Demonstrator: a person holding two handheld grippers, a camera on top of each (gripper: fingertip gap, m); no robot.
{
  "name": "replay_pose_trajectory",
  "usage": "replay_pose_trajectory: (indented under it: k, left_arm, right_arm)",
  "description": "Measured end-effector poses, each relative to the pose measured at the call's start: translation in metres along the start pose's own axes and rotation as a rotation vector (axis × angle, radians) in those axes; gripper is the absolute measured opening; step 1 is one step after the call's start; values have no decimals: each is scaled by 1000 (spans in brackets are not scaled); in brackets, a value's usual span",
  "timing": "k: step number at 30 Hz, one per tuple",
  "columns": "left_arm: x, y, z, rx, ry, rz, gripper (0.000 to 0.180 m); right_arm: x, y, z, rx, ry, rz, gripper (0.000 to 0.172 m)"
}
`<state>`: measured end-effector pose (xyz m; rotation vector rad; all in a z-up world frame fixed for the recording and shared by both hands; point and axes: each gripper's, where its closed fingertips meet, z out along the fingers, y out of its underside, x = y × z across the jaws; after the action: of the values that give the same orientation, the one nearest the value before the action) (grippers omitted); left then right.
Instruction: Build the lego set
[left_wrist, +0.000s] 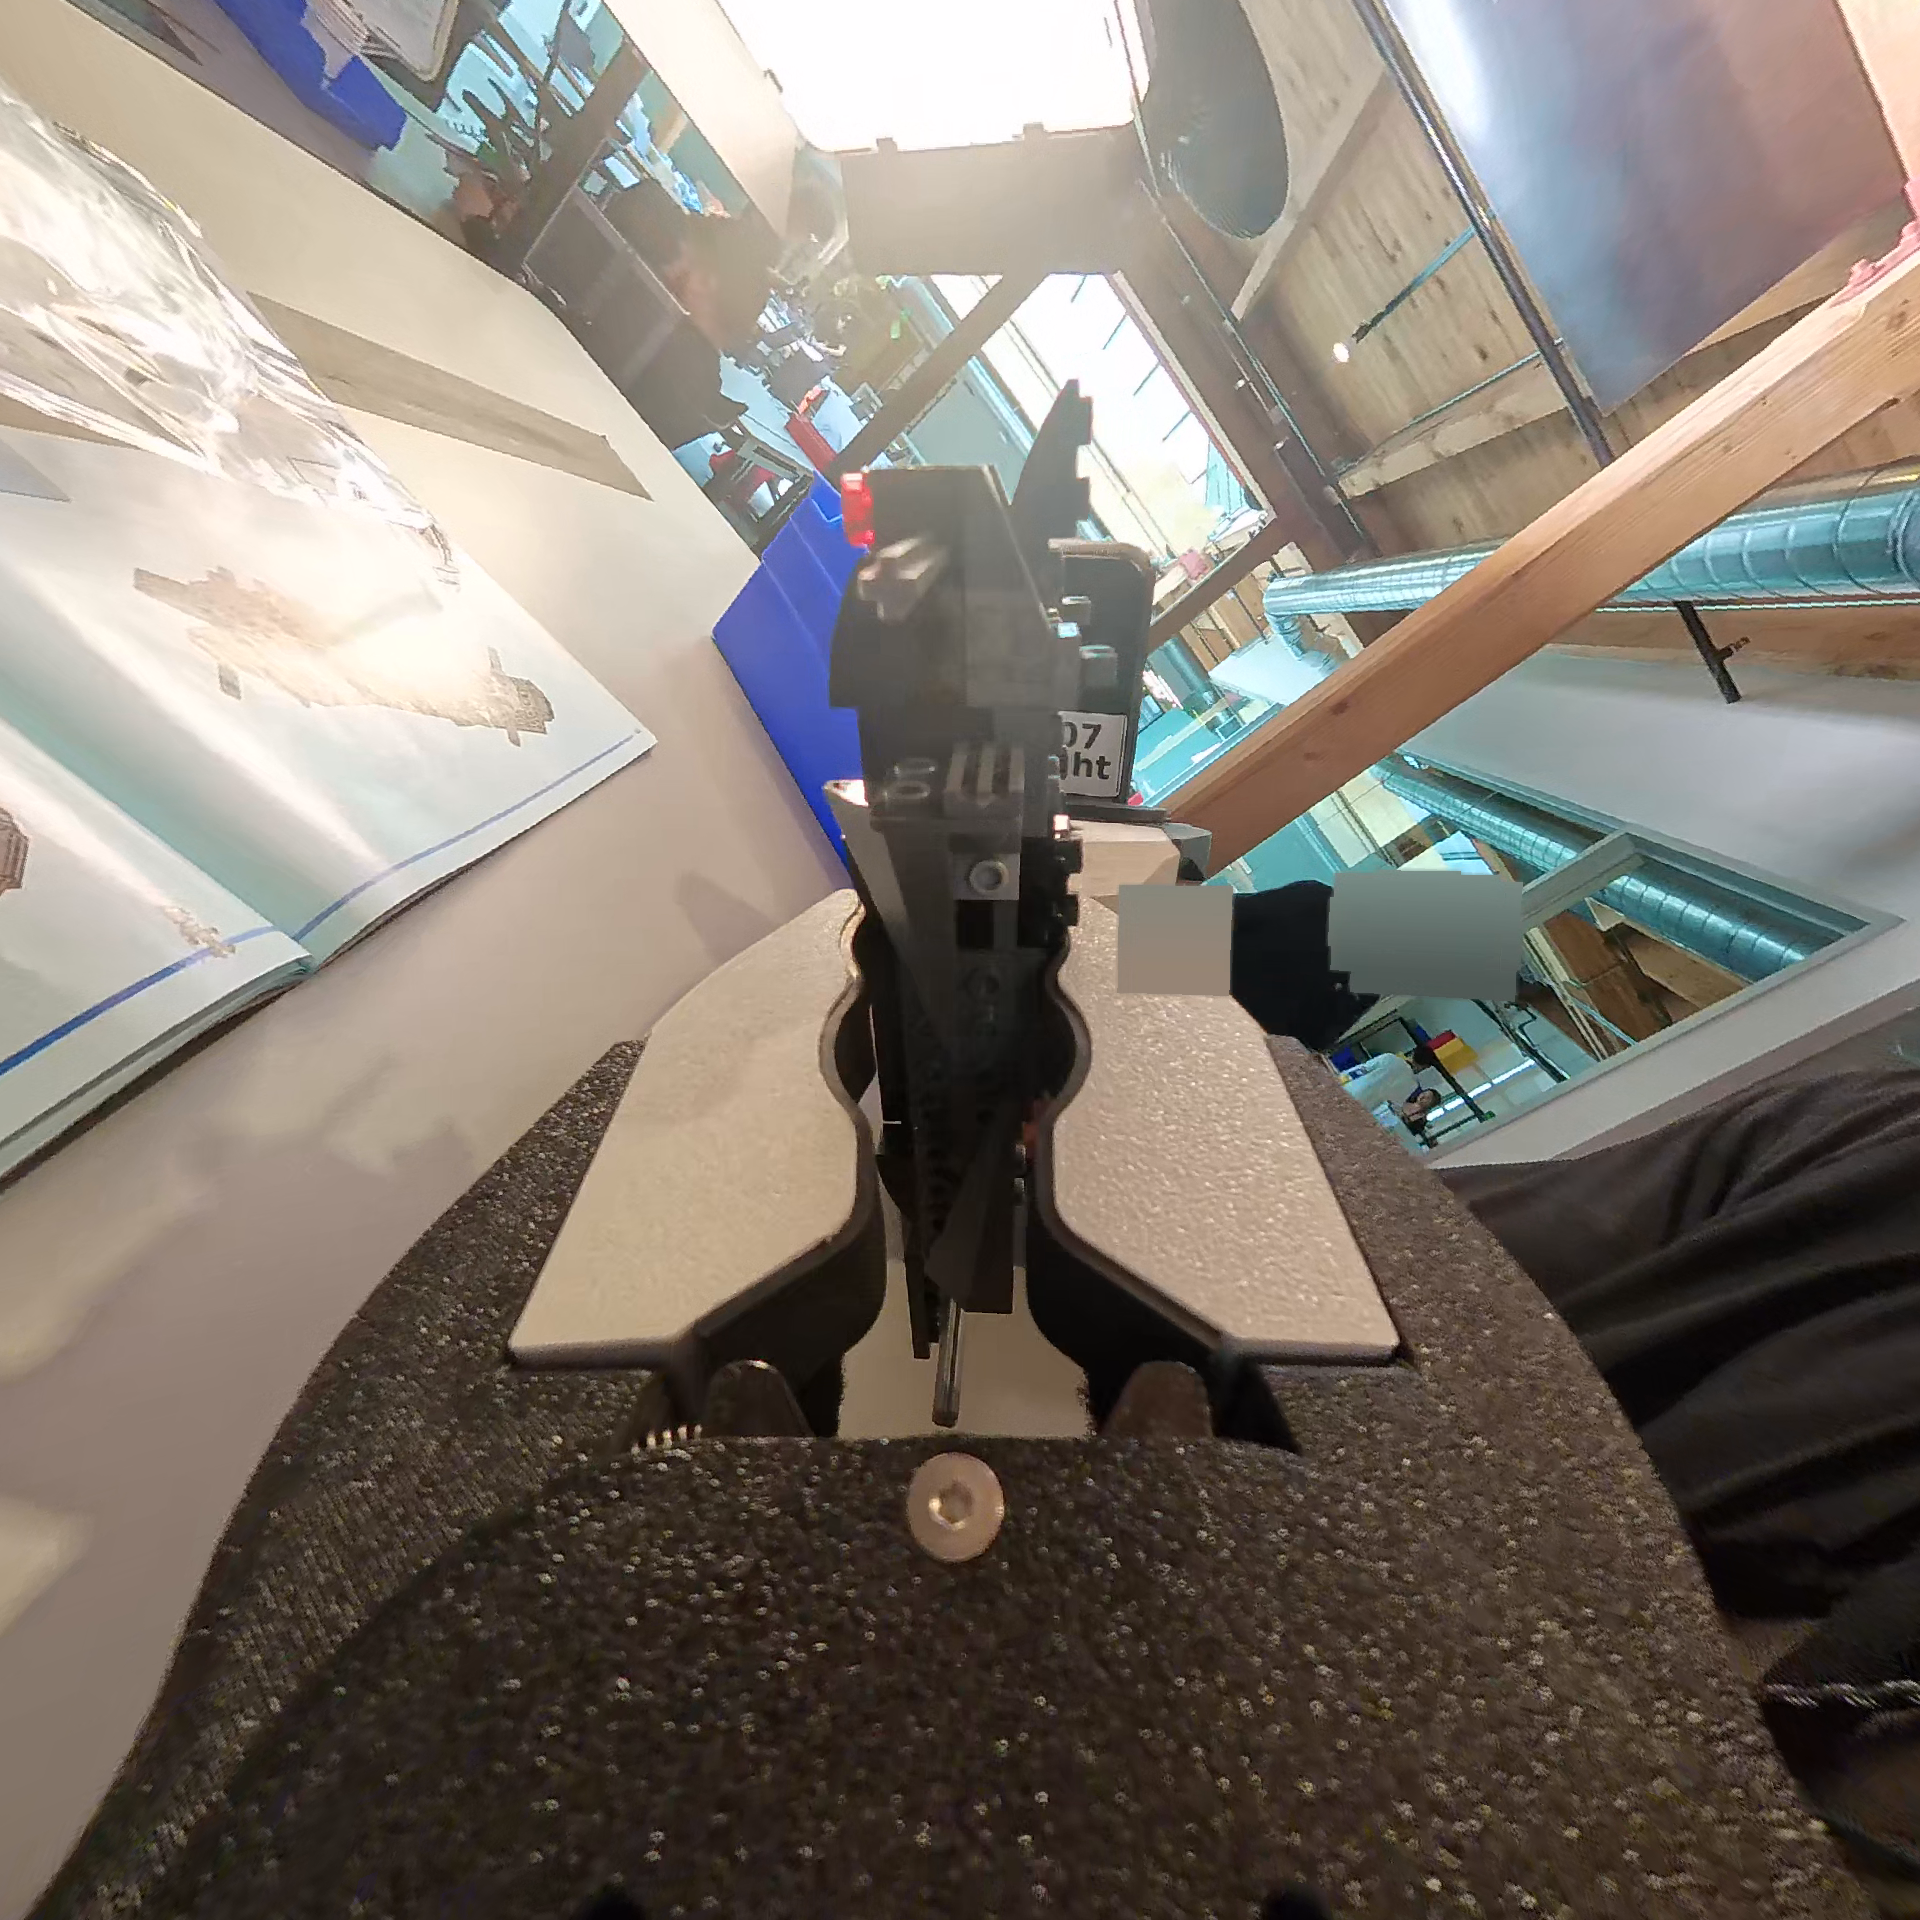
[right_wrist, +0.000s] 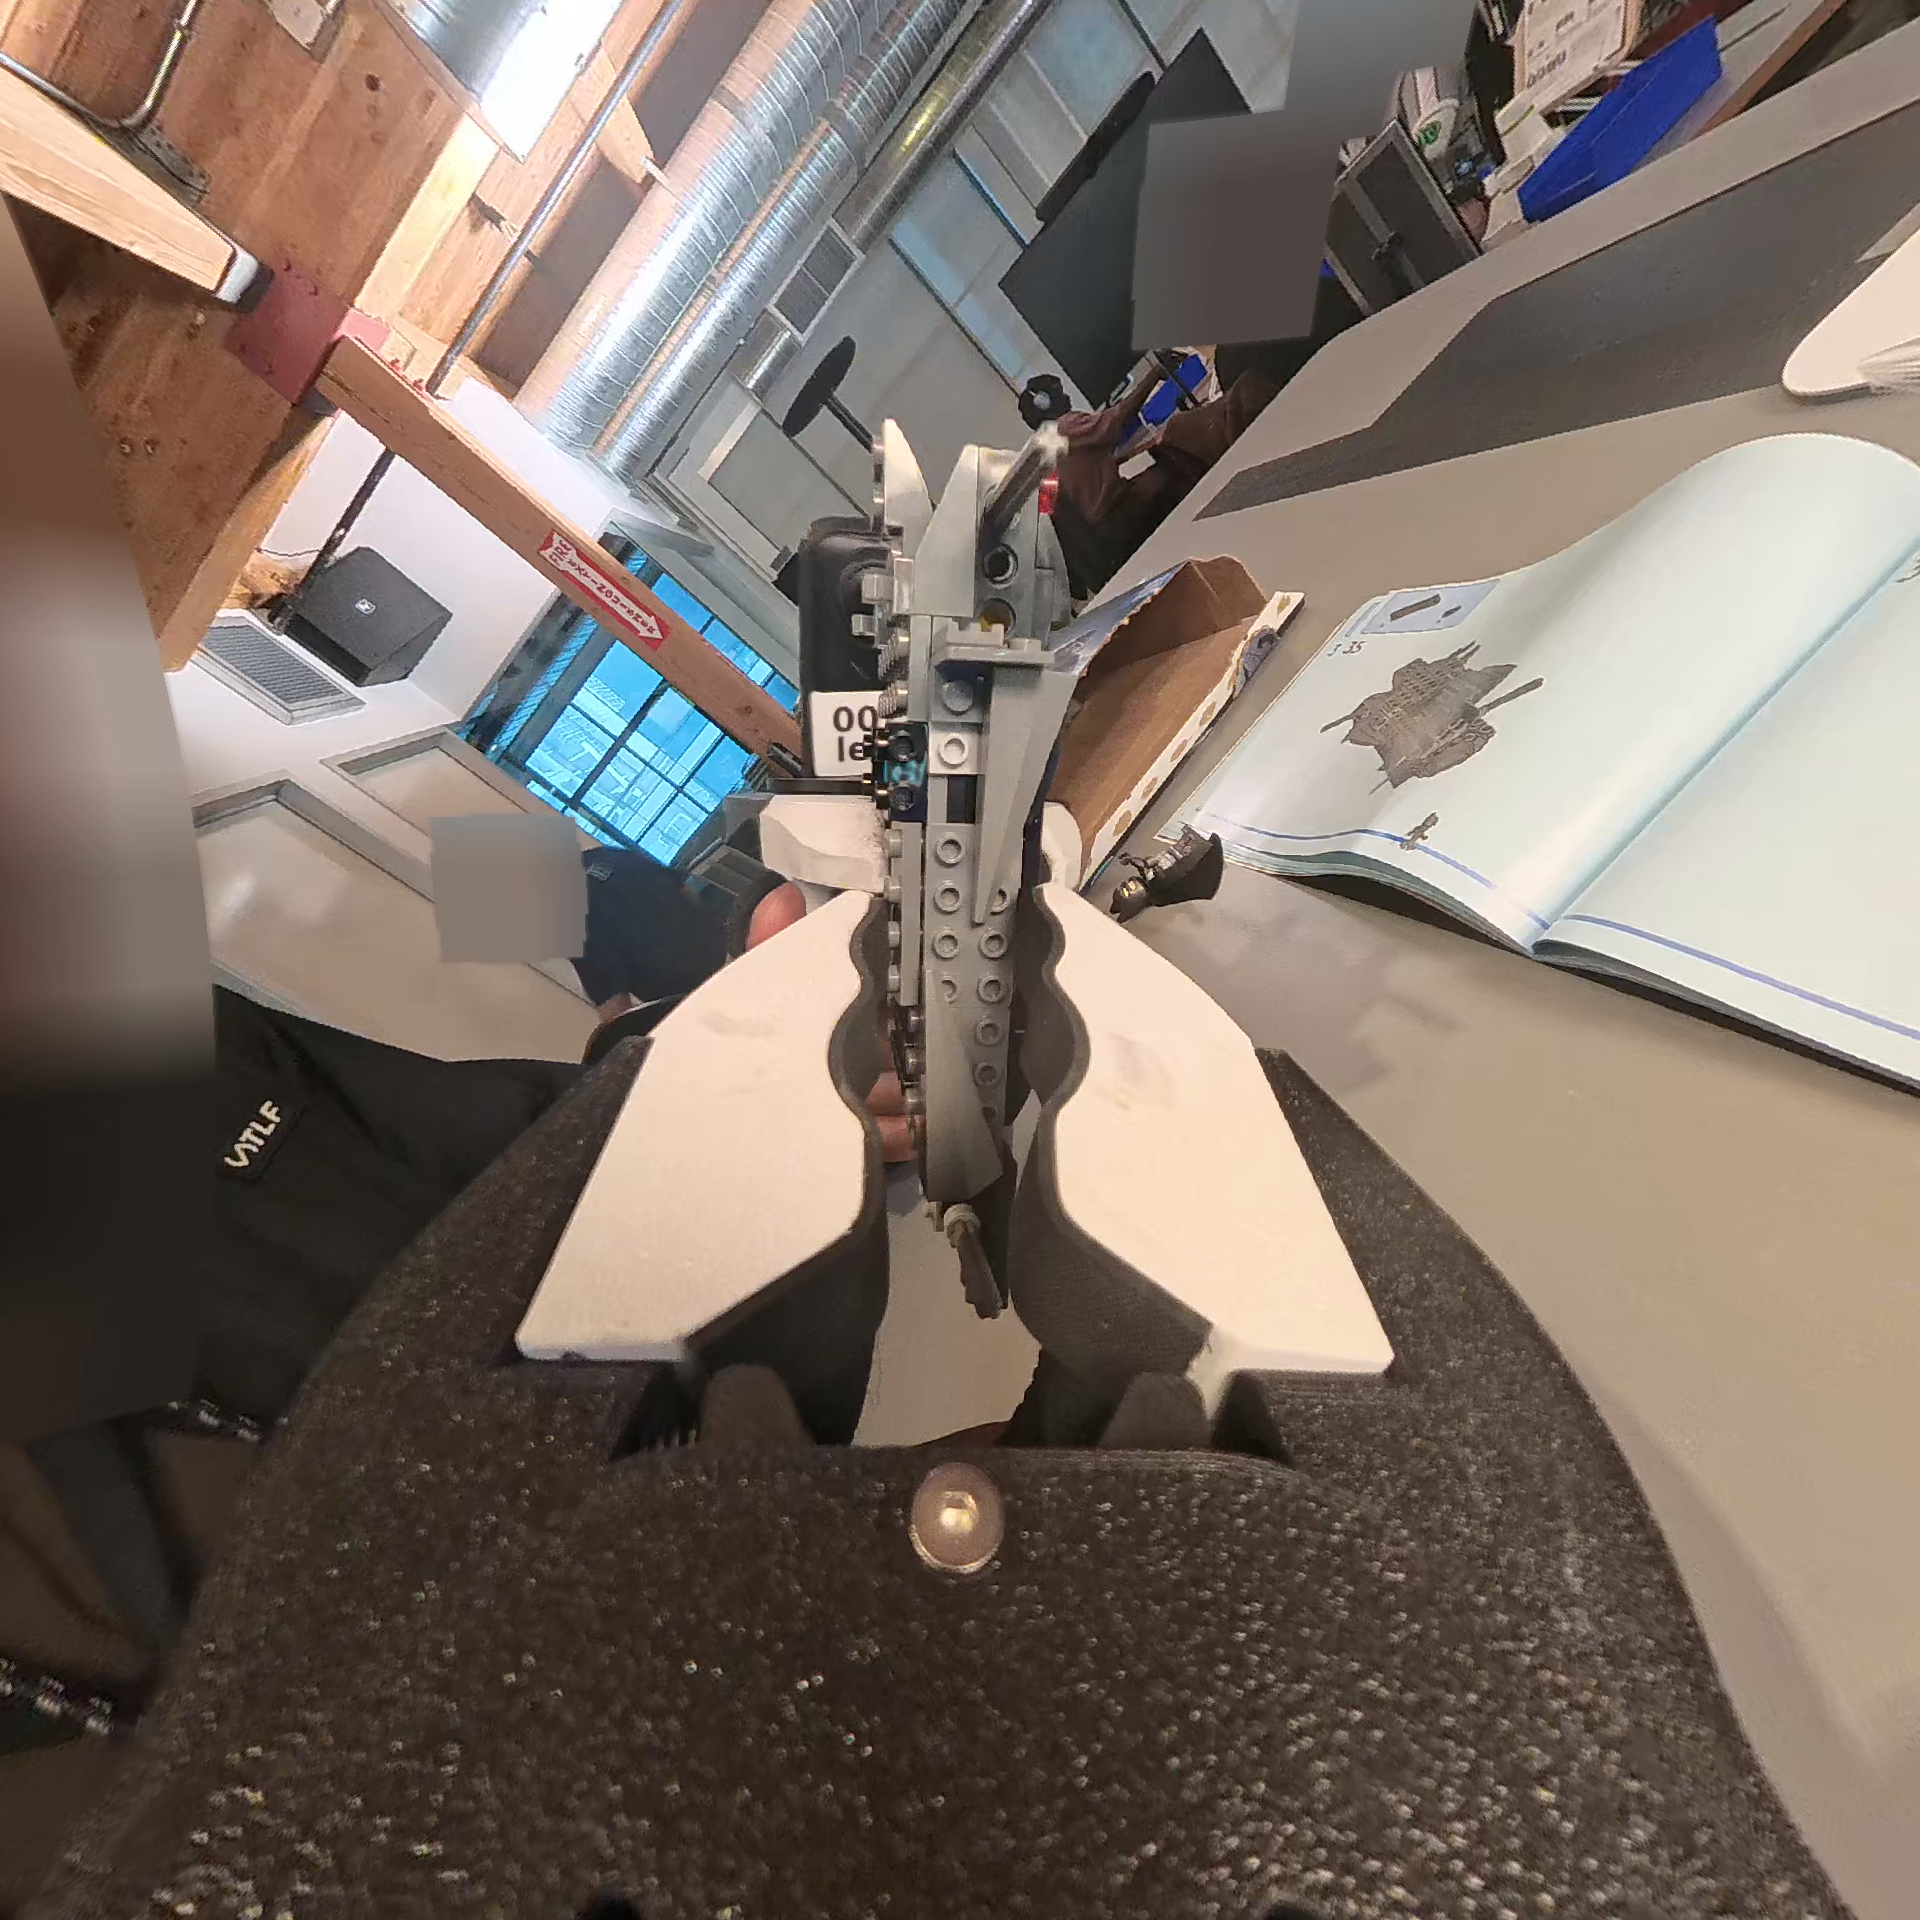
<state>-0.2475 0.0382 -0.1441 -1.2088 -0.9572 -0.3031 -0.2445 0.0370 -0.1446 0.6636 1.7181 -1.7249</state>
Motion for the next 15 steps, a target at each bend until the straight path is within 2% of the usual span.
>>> replay_pose_trajectory:
  k: [15]
  left_arm:
    - [0,0,-1,-1,-18,47,28]
  right_arm:
    - [2,1,1,-2,28,-30,23]
